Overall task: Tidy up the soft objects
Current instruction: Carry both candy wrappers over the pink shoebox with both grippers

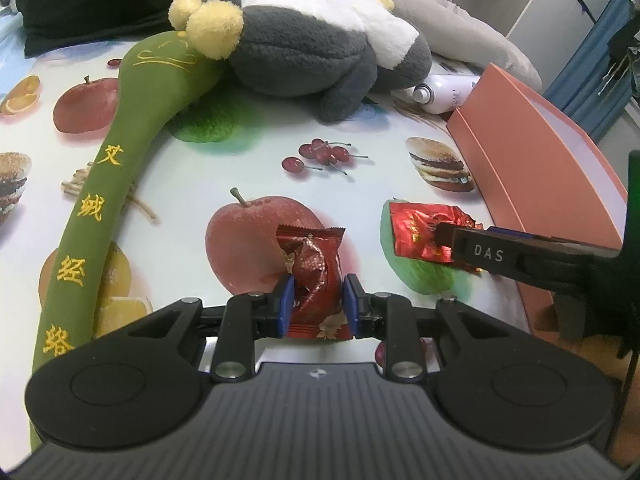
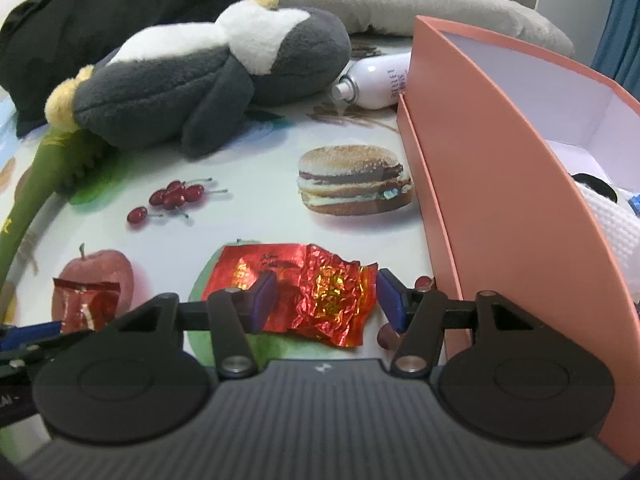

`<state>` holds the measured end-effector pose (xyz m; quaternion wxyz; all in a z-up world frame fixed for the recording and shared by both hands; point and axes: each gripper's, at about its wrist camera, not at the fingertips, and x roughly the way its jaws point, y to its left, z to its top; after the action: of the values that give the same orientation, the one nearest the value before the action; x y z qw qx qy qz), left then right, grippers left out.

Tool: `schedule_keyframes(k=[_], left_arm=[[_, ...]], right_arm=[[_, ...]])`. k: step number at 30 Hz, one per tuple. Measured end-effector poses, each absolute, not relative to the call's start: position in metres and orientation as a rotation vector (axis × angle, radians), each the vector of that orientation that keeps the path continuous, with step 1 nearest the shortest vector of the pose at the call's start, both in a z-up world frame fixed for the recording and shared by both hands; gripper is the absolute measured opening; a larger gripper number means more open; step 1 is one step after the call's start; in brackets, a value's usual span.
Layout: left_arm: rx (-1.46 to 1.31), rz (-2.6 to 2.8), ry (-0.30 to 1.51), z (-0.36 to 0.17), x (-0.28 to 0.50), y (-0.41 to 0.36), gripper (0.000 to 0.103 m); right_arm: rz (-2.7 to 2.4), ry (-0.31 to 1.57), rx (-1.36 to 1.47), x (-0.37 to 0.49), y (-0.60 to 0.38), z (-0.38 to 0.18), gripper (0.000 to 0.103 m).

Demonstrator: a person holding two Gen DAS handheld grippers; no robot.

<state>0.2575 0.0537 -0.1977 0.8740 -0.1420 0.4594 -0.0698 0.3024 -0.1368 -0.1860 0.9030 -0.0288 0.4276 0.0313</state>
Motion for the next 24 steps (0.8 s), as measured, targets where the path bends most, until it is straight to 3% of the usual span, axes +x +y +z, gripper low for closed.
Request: schedule_keyframes(k=[5, 7, 10, 24], left_arm=[[-0.299, -0.150, 0.961, -0.194, 0.251, 0.049, 0.031], [-0.296, -0.148, 0.959, -0.191, 0.248, 0.047, 0.031], [-0.298, -0.143, 0.952, -0.186, 0.242, 0.046, 0.031], [-0.280, -0.149, 0.880, -0.134, 0.201, 0.038, 0.031]], right_arm=[[0.117, 0.924, -0.039, 0.297, -0.138, -0.184, 0.049], [0.140, 0.914, -0.048, 0.290, -0.135, -0.179, 0.037], [0.149, 0.916, -0.039, 0.280, -0.133, -0.176, 0.033], [0.183, 0.871, 0.008, 0.232, -0.148, -0.137, 0.029]])
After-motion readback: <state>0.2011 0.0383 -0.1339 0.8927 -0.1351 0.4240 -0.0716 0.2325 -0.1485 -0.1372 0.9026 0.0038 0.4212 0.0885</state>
